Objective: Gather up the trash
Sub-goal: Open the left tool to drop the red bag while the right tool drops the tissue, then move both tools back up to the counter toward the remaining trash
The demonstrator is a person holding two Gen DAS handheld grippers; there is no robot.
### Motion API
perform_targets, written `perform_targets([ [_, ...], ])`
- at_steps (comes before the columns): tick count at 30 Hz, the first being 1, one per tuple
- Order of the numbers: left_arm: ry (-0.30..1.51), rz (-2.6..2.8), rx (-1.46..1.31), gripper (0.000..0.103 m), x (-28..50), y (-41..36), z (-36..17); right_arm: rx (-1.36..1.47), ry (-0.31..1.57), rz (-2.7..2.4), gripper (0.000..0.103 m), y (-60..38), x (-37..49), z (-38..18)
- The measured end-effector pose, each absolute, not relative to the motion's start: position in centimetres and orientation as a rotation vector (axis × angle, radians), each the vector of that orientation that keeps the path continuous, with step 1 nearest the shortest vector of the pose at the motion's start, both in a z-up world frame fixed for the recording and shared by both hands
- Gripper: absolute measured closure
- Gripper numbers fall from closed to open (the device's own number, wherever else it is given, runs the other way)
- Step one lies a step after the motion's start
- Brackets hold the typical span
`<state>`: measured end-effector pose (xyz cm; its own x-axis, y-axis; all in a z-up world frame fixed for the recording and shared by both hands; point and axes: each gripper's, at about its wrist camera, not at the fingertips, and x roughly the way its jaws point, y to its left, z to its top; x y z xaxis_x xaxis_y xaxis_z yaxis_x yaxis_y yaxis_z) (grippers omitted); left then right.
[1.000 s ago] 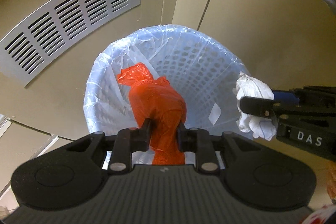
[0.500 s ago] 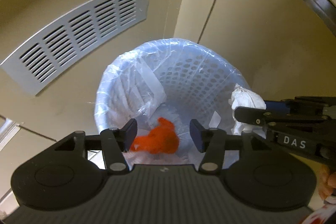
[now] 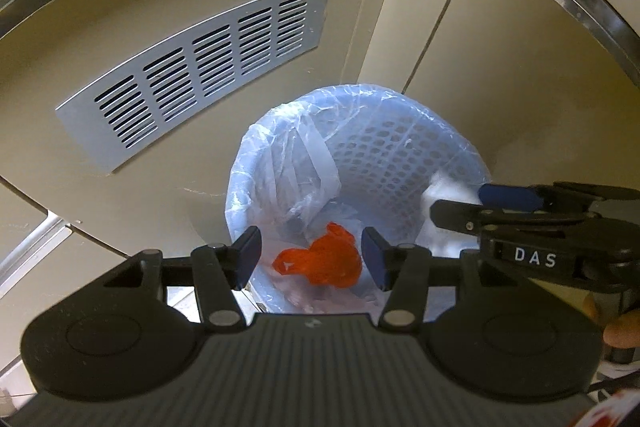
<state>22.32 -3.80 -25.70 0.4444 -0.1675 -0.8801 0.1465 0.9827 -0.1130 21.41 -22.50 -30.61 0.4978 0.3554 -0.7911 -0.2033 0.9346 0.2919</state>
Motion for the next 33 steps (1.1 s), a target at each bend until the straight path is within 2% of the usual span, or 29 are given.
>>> perform_targets([
  [17, 1.096, -0.221, -0.037, 0.05, 21.3, -3.6, -23.9, 0.175, 1.06, 0.309, 0.033, -22.9, 19.6, -30.4],
  [33, 1.043, -0.252, -0.035, 0.05, 18.4, -2.4, -16.4, 0.236, 1.053, 0.303, 0.032, -22.7, 16.8, -23.2],
])
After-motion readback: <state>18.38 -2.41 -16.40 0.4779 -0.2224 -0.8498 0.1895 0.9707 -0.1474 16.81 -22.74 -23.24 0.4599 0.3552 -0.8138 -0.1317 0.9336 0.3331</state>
